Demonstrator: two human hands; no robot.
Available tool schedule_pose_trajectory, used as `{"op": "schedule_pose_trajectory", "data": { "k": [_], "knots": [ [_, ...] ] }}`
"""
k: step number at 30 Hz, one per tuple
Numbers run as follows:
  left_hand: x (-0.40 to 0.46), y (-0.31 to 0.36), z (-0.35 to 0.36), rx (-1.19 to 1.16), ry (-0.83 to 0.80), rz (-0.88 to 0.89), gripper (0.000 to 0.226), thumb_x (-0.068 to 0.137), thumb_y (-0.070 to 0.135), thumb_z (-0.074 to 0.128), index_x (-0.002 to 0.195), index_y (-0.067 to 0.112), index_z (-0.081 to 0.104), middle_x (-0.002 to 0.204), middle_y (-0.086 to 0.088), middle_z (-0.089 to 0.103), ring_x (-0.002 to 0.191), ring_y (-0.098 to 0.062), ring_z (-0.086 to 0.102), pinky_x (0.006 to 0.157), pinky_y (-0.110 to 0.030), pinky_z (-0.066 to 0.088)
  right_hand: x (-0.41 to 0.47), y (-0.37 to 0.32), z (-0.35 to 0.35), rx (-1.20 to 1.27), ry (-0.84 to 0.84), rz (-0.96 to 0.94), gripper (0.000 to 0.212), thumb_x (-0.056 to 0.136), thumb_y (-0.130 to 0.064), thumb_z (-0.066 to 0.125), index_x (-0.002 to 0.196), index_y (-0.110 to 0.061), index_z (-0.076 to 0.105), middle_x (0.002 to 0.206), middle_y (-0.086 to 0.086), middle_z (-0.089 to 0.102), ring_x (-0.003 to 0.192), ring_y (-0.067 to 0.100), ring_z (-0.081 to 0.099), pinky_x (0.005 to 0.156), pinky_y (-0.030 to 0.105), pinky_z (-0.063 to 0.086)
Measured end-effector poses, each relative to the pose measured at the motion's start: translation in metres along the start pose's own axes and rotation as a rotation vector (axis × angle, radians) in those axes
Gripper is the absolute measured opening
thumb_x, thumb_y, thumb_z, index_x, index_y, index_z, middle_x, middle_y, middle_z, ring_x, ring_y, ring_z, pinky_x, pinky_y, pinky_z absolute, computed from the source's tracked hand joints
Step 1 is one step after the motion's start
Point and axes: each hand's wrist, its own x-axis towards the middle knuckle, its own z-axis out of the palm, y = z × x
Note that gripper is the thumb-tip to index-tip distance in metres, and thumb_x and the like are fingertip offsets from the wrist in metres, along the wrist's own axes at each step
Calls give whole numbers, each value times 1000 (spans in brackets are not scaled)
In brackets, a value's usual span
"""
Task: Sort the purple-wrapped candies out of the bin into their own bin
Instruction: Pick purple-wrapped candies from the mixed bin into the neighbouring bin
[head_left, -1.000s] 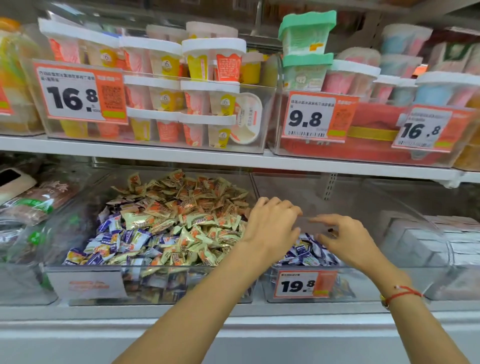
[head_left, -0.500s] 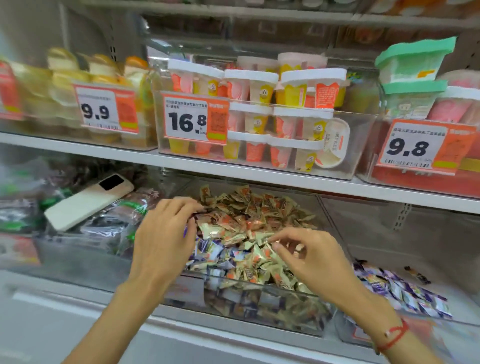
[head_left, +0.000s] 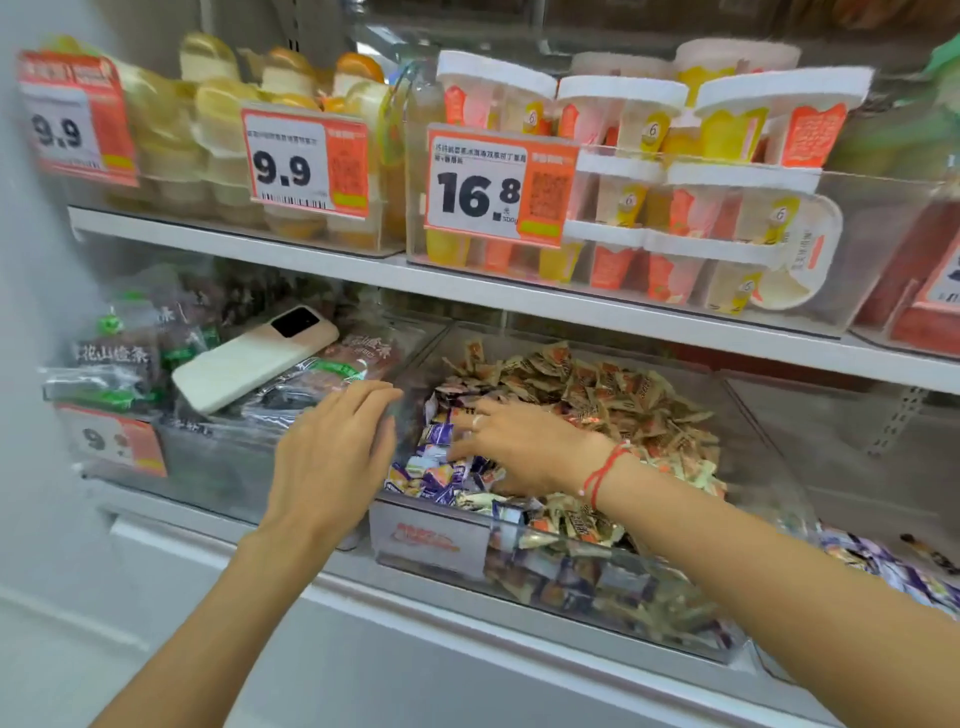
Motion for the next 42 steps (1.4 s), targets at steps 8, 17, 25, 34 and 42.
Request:
{"op": "schedule_pose_trajectory", "data": {
  "k": [8,17,25,34,42],
  "knots": [
    [18,37,-2,-106,-125,45,26,84,7,64,107,20,68,105,3,66,99,-23,56,76,-36,44,-82,16,18,251,238,215,26,94,-40,54,109,-22,65,115,-7,58,108,14,52,75,35,52],
    [35,51,39,-182,-932,-113,50,87,50,61,133,34,52,137,1,54,122,-24,52,97,-43,46,-139,10,20,721,465,588,28,85,-20,71,113,-27,71,116,-9,68,102,11,66,84,20,49],
    [33,53,34,-272,-594,-112,18,83,23,71,73,38,66,77,14,65,80,-11,63,66,-29,48,-151,8,27,1053,755,710,17,82,-15,75,96,-23,75,95,-15,72,91,-2,65,83,24,54],
    [38,71,47,-344,-803,-64,54,88,47,62,138,30,48,130,6,57,113,-16,56,87,-37,48,-200,4,7,866,932,703,13,83,-16,73,95,-22,75,87,-20,69,81,-1,64,70,12,47],
    [36,103,49,-140,-624,-18,41,85,36,69,123,24,61,106,3,69,99,-18,63,73,-28,46,-278,41,47,499,922,1035,14,84,-14,73,94,-24,71,87,-8,67,82,2,57,78,12,48]
  ]
}}
